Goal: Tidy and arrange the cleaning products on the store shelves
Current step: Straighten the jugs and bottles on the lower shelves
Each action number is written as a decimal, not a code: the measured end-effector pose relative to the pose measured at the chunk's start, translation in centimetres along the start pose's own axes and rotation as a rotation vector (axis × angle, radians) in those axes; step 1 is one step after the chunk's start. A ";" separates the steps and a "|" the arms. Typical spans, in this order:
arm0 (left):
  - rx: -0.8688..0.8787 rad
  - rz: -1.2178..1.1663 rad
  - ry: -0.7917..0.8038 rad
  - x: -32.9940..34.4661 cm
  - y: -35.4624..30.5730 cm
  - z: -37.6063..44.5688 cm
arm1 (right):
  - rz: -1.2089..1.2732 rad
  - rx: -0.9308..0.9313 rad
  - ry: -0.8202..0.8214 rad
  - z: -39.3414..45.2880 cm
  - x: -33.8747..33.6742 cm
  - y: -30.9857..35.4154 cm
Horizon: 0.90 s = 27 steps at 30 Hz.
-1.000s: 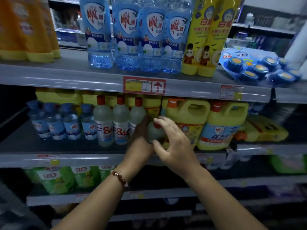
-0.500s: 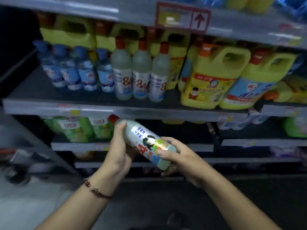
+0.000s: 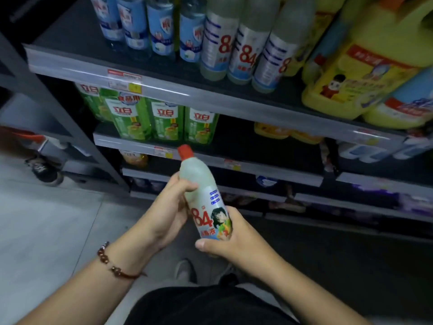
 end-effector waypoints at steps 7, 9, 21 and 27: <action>0.422 0.811 0.231 6.8 -0.6 -2.6 | 0.428 0.138 -0.002 -0.6 -4.1 -4.4; 0.500 0.923 0.302 9.1 0.0 -3.1 | 0.476 0.142 -0.020 -1.4 -5.8 -6.2; 0.323 1.020 0.790 34.1 15.3 -4.6 | 0.590 0.157 -0.572 -11.1 -24.4 -24.0; 0.247 0.963 0.950 49.7 27.1 -6.7 | 0.604 0.164 -0.807 -16.9 -35.7 -33.7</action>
Point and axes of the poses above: each hand's wrist, its own z-axis towards the middle knuckle, its own x-axis out of the palm, y = z × x, the point moved 1 cm from there along z, towards the middle knuckle, and after that the axes turned 12 degrees about -y, right-handed, at the moved point
